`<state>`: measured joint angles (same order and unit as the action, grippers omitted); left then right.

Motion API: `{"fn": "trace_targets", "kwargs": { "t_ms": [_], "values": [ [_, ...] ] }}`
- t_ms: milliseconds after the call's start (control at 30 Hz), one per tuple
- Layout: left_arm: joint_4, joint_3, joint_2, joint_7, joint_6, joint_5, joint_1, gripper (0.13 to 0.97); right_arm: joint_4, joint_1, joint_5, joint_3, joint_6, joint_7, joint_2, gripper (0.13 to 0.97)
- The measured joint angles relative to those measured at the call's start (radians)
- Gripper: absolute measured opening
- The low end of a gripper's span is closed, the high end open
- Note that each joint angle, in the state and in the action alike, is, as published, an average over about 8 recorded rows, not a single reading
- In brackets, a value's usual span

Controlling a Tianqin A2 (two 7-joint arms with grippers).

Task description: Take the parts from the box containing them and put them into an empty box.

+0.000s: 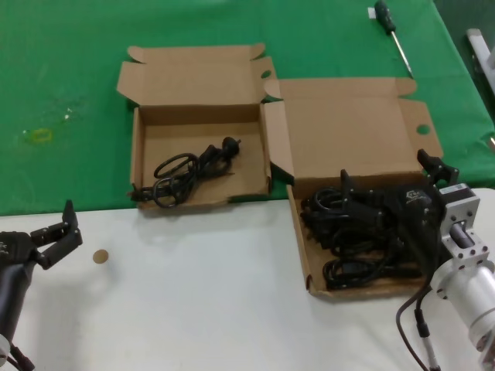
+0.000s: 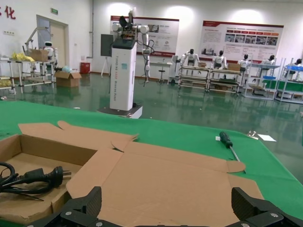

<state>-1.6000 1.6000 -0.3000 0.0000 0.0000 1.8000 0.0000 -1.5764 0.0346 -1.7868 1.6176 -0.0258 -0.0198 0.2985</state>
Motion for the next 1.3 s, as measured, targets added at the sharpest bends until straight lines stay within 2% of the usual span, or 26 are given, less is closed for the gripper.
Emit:
{"fn": "trace_targets", "kwargs": {
  "t_ms": [1300],
  "values": [
    [0.0,0.0,0.0,0.0,0.0,0.0,0.0,0.966,0.0,0.0,0.0,0.0,0.0,0.0,0.0,0.966]
  ]
}}
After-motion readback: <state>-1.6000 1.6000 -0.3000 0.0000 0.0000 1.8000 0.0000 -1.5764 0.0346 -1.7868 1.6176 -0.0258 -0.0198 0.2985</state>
